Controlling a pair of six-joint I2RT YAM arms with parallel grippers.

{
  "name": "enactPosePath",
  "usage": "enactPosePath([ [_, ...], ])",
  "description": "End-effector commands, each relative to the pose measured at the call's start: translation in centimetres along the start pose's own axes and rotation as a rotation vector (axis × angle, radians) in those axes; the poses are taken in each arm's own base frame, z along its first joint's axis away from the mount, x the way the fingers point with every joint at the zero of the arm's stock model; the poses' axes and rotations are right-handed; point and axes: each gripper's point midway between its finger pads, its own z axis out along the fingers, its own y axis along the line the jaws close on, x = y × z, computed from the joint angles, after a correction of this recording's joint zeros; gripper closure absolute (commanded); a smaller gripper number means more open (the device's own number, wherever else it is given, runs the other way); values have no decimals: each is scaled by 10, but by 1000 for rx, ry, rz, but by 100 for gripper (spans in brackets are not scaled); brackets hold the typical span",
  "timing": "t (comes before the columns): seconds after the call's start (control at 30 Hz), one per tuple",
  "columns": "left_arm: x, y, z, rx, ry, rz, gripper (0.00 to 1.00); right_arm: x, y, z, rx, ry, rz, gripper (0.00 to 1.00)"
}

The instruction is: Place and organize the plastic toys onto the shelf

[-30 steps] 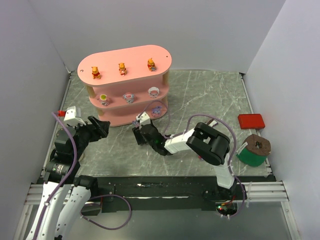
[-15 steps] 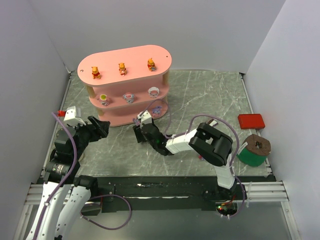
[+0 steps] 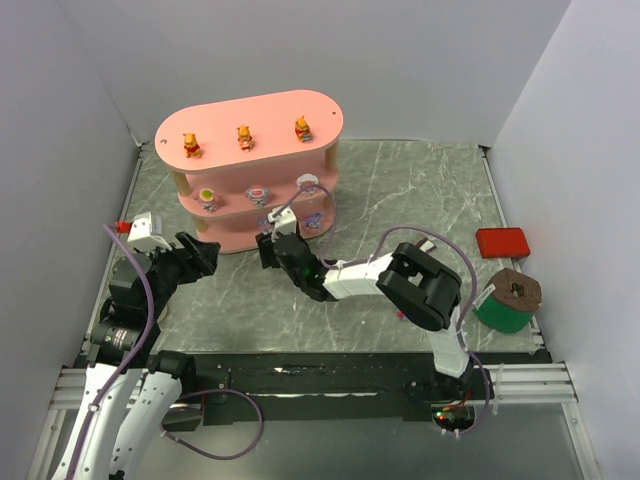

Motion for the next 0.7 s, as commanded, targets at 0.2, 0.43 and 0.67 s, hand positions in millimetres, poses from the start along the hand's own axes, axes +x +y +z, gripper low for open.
enactPosePath([
  [0.2, -8, -6, 0, 29, -29, -2, 21, -16, -4, 24, 52, -35, 101, 100],
  [0.43, -9, -7, 0, 31, -30, -2, 21, -7, -1, 35, 63, -12, 122, 100],
  [0.67, -8, -7, 1, 32, -26, -2, 21, -1, -8, 41, 110, -3, 128, 100],
])
